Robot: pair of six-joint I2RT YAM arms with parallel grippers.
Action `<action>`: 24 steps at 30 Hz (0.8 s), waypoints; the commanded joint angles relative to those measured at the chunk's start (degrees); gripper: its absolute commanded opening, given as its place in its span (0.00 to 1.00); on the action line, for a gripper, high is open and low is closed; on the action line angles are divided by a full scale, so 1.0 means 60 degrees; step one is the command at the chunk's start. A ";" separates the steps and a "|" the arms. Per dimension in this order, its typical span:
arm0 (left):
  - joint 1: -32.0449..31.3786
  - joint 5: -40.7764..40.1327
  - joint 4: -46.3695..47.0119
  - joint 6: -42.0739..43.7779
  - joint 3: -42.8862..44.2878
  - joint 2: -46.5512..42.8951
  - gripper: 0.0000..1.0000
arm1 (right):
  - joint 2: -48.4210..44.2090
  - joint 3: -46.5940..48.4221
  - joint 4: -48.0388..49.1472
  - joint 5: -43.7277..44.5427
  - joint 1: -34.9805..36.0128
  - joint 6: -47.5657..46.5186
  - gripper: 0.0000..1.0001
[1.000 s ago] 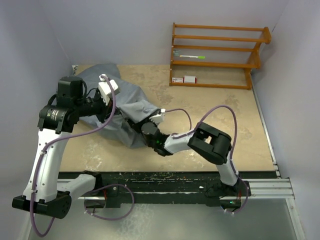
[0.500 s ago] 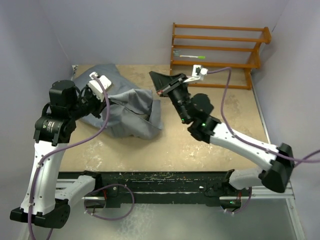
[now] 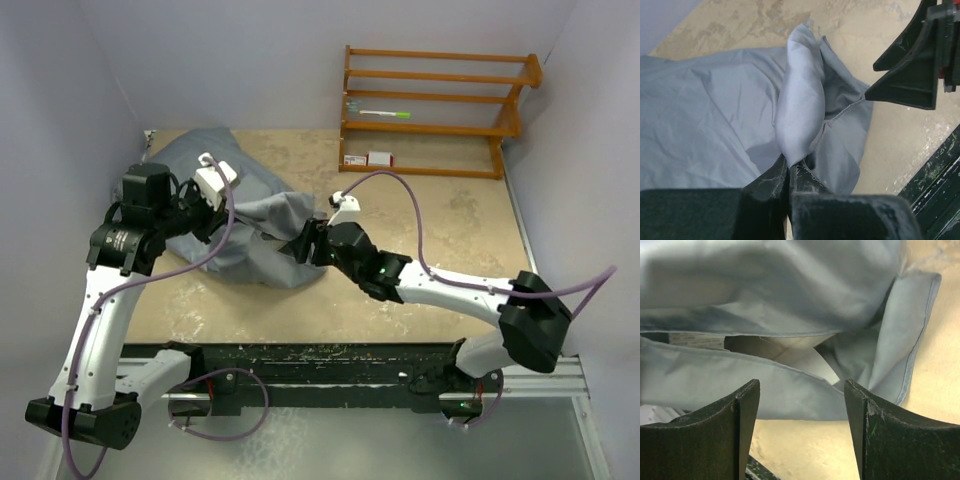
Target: Remove the pillowcase from the pillow
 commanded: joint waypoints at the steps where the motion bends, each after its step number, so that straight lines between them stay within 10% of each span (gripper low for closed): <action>1: -0.0051 -0.0268 0.0157 0.0584 -0.0722 -0.0552 0.00 | 0.0693 0.0765 -0.0303 -0.0483 0.0000 0.0276 0.70; 11: -0.0051 -0.1131 -0.0024 0.1255 -0.1553 -0.0925 0.00 | 0.4137 0.3079 -0.0396 -0.0382 0.0540 0.2833 0.78; 24: -0.0051 -0.2899 0.0934 0.1549 -0.2754 -0.1211 0.03 | 0.4392 0.1876 0.1491 -0.1031 0.0503 0.3574 0.75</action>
